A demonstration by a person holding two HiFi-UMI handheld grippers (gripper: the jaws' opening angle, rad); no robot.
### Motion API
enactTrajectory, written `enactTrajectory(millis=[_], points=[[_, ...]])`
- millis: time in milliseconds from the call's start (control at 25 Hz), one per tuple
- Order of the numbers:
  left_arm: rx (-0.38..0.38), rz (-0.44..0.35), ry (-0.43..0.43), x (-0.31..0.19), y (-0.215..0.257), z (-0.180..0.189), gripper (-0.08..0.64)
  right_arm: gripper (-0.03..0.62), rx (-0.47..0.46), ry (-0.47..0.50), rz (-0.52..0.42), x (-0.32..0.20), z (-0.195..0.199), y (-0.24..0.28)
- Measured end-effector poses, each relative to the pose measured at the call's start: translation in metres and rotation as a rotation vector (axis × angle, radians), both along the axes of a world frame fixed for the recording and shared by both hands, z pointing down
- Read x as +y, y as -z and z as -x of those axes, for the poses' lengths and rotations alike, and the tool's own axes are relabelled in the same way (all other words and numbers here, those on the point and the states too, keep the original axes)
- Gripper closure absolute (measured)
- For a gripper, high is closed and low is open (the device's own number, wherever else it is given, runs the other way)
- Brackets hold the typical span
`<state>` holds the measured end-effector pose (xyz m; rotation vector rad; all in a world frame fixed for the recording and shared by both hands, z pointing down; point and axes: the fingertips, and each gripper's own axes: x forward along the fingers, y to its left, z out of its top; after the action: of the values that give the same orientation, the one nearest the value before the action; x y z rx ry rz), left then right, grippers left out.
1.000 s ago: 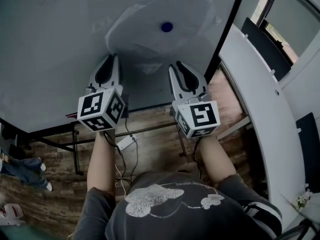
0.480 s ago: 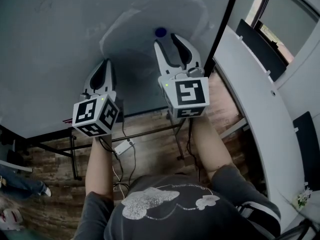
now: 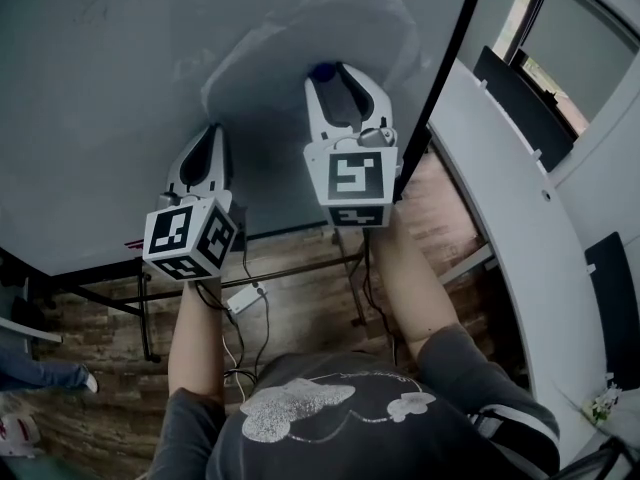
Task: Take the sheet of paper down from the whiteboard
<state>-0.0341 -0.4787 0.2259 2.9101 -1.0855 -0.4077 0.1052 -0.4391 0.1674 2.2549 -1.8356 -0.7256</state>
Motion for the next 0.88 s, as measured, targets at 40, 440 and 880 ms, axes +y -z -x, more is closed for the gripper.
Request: enactTrajectory(millis=[40,440,880], points=[[0.000,-0.001,-0.001,0.001,0.000,0.000,0.549,0.443,0.015,-0.011,0.001,0.000,0.000,0.000],[0.004,-0.007,0.013,0.005,0.001,0.001,0.549,0.465,-0.013,0.059,-0.018,0.001,0.002,0.001],[-0.021,0.007,0.097,0.024,-0.009,-0.006,0.551,0.465,-0.062,0.210,-0.030,0.034,-0.001,-0.020]])
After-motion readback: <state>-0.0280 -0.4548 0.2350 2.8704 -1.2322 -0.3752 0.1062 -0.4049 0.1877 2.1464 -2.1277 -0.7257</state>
